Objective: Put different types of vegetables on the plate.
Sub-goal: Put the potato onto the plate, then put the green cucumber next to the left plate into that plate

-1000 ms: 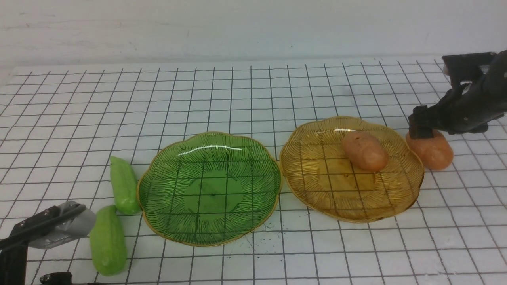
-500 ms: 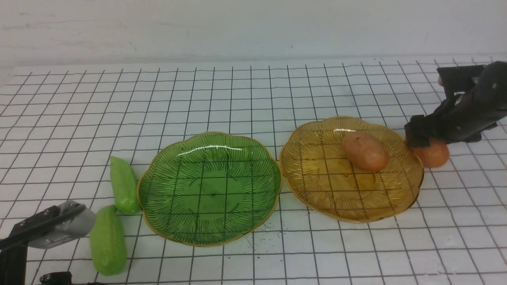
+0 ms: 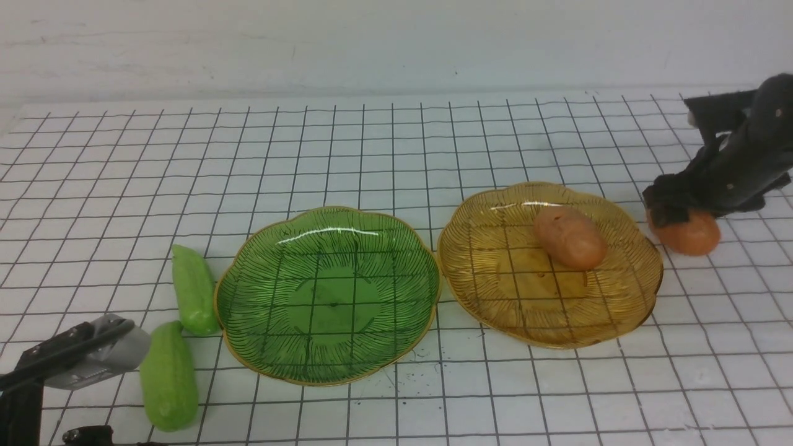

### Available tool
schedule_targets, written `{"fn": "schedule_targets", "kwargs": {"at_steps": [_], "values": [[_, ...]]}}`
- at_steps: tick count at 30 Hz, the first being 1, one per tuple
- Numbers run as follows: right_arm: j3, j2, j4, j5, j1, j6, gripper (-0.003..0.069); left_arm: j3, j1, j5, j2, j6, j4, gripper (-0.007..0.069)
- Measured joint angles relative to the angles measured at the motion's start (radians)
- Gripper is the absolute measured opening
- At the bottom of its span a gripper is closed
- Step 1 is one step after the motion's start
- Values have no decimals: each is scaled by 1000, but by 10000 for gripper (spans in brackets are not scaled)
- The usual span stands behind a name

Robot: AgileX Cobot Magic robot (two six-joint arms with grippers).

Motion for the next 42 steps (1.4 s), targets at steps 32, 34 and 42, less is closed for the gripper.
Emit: {"fn": "schedule_targets", "kwargs": {"at_steps": [32,34,42], "values": [[-164,-13,76,449,298,135,607,0,0,3,0,0,37,34],[-164,-13,73,449,303,153,642,0,0,3,0,0,44,34],[-159,-131,72,449,306,179,691,-8,0,8,0,-7,102,38]]}}
